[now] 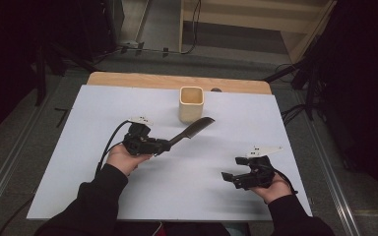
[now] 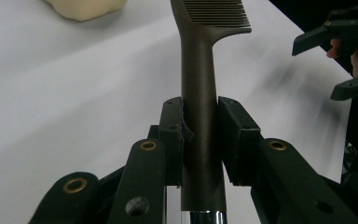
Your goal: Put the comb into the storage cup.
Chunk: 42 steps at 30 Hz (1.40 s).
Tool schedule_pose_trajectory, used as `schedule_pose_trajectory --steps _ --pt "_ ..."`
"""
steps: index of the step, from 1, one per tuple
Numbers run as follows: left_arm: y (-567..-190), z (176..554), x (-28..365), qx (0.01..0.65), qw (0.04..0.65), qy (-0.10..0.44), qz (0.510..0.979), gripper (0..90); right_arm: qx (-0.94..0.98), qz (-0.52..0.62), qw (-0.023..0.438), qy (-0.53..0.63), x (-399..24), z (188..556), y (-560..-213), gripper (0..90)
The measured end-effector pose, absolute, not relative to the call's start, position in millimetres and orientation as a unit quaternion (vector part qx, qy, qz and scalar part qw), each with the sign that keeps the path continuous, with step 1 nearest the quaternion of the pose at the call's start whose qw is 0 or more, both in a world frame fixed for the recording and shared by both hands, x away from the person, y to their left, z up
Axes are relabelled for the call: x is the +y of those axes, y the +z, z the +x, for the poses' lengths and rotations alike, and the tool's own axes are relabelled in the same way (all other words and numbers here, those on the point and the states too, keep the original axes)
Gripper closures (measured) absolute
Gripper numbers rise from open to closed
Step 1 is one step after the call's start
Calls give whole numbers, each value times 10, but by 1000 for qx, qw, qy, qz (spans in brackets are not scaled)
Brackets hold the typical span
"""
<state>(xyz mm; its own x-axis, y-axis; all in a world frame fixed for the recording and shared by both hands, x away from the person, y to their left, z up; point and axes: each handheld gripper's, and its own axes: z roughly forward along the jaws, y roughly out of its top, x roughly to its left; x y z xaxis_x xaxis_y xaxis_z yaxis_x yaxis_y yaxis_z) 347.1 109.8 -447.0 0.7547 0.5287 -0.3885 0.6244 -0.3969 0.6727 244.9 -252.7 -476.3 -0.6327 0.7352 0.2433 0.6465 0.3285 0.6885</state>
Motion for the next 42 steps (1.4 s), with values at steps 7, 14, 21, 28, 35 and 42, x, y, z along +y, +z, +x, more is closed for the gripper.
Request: schedule_pose_trajectory --steps 7,14,21,28,35,42 --pt "-4452 3448 922 343 441 -55 828 729 804 433 57 403 -2505 2433 -4718 140" --pt "-4469 3425 741 342 448 -54 824 729 782 452 59 424 -2541 2415 -4646 140" --pt "-4509 3369 572 341 459 -30 820 729 767 465 62 439 -2528 2395 -4580 140" --pt "-4553 3349 437 352 474 -16 807 729 756 475 65 446 -2468 2390 -4509 140" --pt "-4584 3287 308 348 496 -3 796 729 738 499 71 450 -2475 2415 -4430 140" --pt "-4655 3263 168 354 504 -3 788 729 717 523 85 453 -2491 2435 -4364 140"
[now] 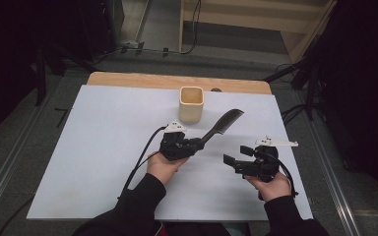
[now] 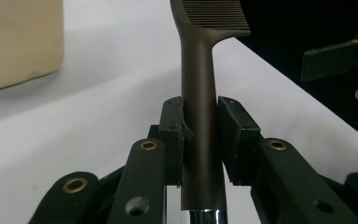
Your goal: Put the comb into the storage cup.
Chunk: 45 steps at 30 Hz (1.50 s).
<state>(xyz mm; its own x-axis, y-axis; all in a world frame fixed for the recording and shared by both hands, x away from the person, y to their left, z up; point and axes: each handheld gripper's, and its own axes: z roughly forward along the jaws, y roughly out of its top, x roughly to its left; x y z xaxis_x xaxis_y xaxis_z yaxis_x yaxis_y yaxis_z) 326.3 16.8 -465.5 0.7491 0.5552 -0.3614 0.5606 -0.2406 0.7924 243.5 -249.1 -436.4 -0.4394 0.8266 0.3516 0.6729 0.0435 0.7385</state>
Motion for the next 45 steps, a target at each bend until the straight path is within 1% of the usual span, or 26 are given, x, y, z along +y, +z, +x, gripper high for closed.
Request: schedule_pose_trajectory --steps 10,18,20,24,31,37,45 --pt "-4736 3236 13 363 522 8 772 729 685 551 103 466 -2520 2523 -4275 144" --pt "-4790 3216 -53 365 536 19 761 729 682 558 119 458 -2458 2605 -4257 144" --pt "-4800 3205 -67 366 539 23 758 729 682 557 123 458 -2441 2621 -4260 164" --pt "-4817 3192 -80 369 548 21 750 729 679 561 120 458 -2410 2659 -4273 176" --pt "-4819 3160 -119 367 560 38 742 729 674 567 121 458 -2379 2698 -4290 177" --pt "-4828 3152 -167 365 578 45 728 729 667 570 134 461 -2394 2714 -4292 181" --pt "-4816 3112 -221 359 590 73 720 729 658 575 139 465 -2403 2752 -4294 186"
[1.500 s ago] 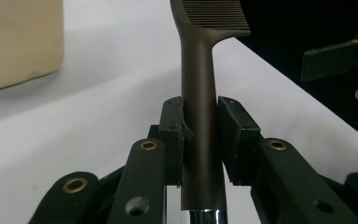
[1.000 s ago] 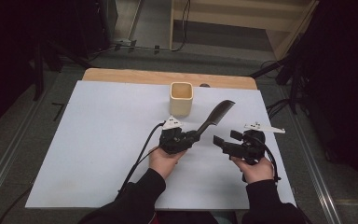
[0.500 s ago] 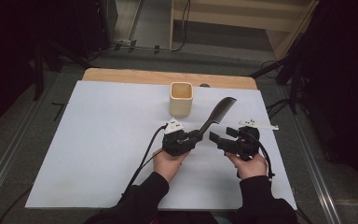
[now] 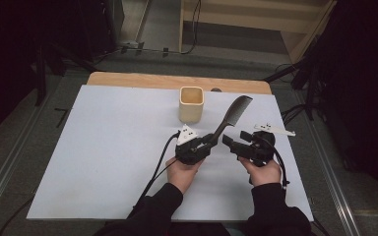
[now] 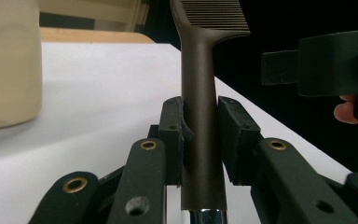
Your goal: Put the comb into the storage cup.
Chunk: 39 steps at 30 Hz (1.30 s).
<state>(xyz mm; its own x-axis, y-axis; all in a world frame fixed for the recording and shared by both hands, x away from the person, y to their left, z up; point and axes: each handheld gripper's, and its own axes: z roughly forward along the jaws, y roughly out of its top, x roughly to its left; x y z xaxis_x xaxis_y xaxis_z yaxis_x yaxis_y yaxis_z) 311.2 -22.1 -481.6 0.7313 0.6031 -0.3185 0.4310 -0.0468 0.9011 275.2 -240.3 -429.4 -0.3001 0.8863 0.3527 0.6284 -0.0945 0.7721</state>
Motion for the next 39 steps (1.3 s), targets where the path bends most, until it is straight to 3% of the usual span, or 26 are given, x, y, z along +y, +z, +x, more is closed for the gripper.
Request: schedule_pose_trajectory --steps 39 --pt "-4830 3033 -299 357 597 83 713 729 627 612 118 467 -2246 3088 -4371 372"
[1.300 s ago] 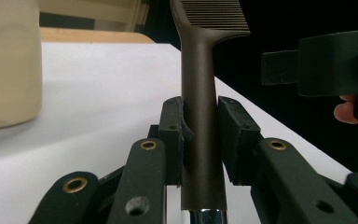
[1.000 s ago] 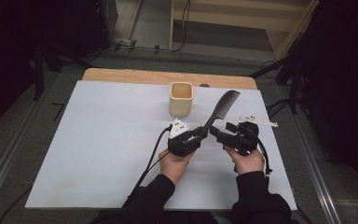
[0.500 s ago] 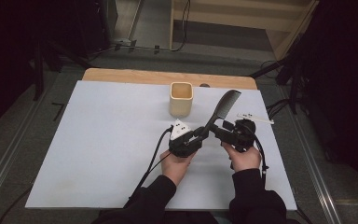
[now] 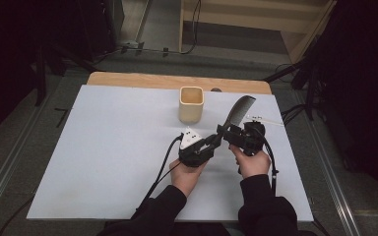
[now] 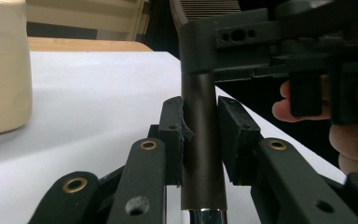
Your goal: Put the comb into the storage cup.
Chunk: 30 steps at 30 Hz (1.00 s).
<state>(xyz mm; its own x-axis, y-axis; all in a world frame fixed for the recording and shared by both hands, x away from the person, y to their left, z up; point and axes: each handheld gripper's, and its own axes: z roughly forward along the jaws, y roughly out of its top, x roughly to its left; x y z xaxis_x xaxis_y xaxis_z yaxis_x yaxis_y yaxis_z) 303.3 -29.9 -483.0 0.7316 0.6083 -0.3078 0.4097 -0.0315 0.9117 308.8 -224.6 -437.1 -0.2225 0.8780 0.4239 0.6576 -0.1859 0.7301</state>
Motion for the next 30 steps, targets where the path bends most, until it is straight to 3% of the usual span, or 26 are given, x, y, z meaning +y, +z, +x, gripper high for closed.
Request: schedule_pose_trajectory --steps 15,30 --pt "-4849 3015 -312 355 598 86 713 728 613 637 86 459 -2211 3162 -4388 568" --pt "-4863 3015 -307 353 605 79 709 726 602 644 58 468 -2245 3163 -4336 647"
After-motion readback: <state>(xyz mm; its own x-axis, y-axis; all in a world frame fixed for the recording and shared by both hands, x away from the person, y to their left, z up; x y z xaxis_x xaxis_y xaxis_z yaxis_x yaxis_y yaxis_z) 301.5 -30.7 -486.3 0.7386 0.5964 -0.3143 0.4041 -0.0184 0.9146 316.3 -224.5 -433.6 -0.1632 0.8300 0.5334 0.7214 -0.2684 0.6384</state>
